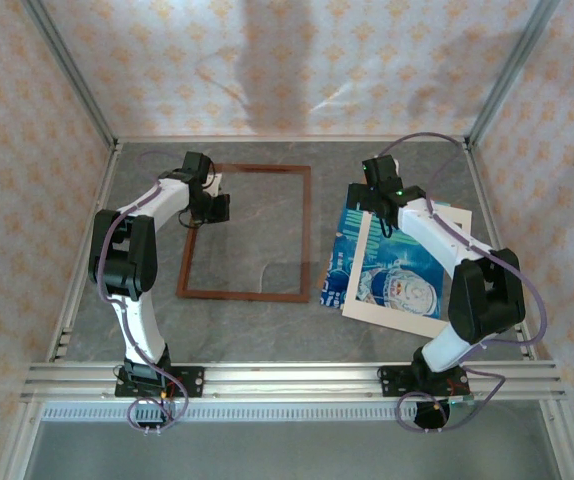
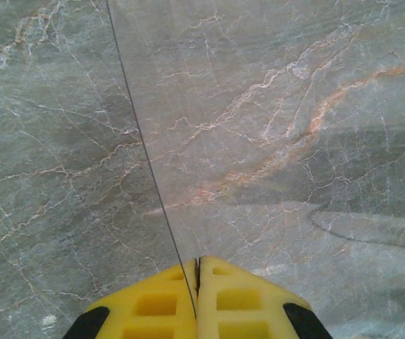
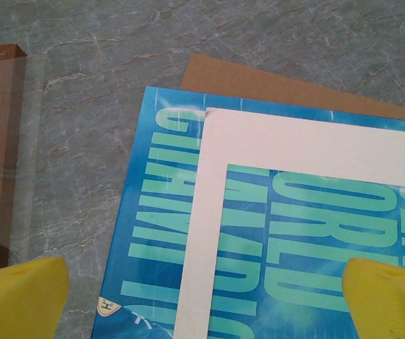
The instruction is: Put the photo into the frame
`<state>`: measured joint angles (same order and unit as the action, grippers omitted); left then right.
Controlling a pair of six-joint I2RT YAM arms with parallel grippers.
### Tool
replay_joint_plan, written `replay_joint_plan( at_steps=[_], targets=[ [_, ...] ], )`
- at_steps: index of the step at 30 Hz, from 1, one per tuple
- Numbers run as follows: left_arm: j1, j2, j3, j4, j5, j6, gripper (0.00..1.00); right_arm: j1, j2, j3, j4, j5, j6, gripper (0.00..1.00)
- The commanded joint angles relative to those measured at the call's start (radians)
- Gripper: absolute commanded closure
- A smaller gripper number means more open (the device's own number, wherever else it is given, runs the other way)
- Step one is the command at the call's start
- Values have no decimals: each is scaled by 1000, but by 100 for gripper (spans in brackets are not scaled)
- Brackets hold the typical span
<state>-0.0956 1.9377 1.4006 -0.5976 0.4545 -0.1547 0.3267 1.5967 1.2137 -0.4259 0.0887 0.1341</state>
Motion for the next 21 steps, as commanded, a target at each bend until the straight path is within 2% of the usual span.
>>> replay_joint_plan(
  at_steps=[1, 12, 21],
  targets=[
    [7, 28, 27, -60, -16, 33, 100, 9, 9, 4, 10, 11, -4, 1],
    [7, -9, -5, -10, -18, 27, 100, 10, 15, 2, 9, 11, -5, 1],
    [9, -17, 2, -21, -66, 40, 100, 11, 12, 1, 6, 15, -7, 1]
  ],
)
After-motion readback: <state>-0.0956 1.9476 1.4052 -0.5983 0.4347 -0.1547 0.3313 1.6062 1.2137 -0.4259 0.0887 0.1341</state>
